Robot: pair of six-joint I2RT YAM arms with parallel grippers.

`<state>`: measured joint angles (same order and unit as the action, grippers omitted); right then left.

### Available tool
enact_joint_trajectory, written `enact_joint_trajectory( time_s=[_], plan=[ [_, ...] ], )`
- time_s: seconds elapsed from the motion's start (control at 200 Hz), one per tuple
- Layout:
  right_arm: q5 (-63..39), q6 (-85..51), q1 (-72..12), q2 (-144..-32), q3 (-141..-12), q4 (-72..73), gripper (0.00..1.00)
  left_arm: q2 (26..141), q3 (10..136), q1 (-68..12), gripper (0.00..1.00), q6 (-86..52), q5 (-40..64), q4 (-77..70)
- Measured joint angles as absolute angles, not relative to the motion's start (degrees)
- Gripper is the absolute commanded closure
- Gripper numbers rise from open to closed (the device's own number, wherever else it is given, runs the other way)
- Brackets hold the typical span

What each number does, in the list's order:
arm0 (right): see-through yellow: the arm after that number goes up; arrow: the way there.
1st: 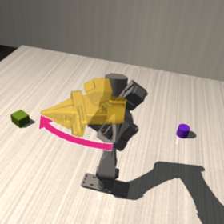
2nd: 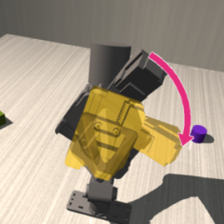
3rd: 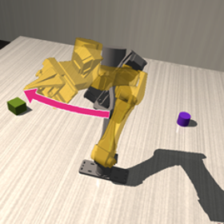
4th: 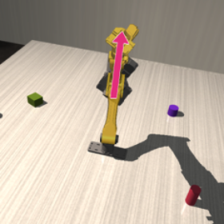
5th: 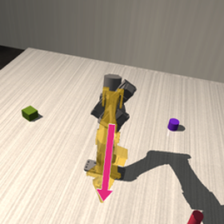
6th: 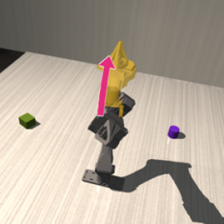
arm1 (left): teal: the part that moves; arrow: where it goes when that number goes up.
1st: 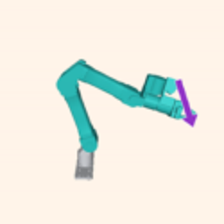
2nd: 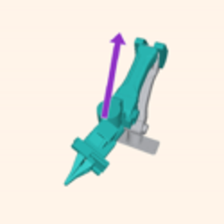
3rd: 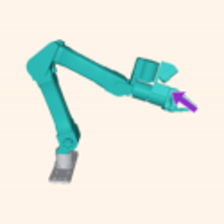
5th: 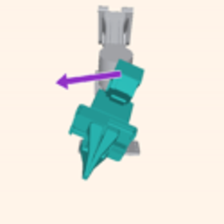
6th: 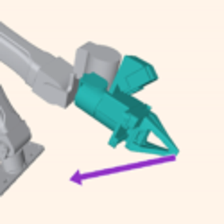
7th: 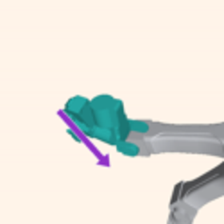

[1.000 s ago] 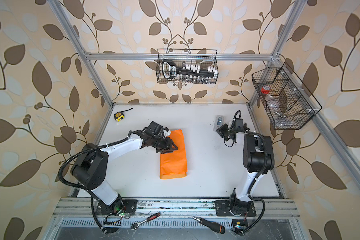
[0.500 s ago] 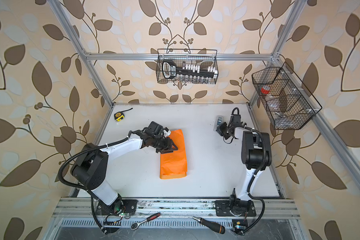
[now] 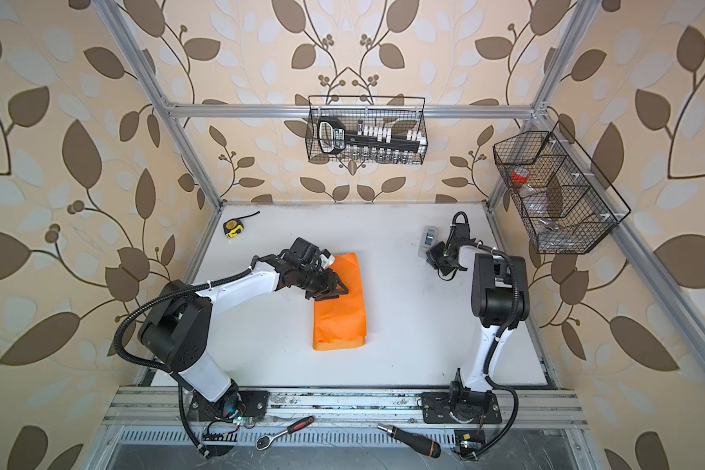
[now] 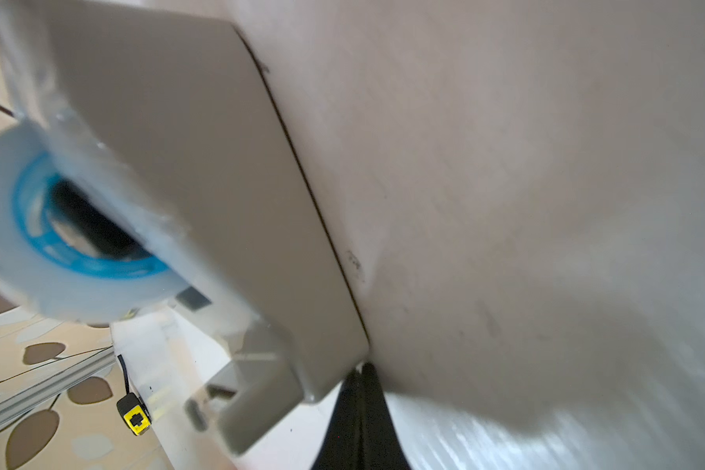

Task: Wrap a gift box in wrapping paper
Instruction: Tear off the tape with the cutter, then wrap the gift box with the wrapping paper.

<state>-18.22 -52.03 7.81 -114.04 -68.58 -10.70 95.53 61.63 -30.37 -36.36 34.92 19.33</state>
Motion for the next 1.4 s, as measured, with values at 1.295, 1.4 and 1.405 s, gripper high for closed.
enact_joint_trajectory(
  time_s=[1.295,1.4,1.405],
  plan=[
    [-20.88,-77.34,-27.09,-64.77,-12.82,50.02,0.28,95.53,61.60,-30.44,0.57,-36.64,34.72,19.27],
    [-14.98,-77.95,-31.24,-67.48,-12.56,55.55,0.24,95.53,61.60,-30.44,0.57,-36.64,34.68,19.27],
    [-14.81,-77.93,-31.38,-67.59,-12.56,55.77,0.23,95.53,61.60,-30.44,0.57,-36.67,34.68,19.27]
  ],
)
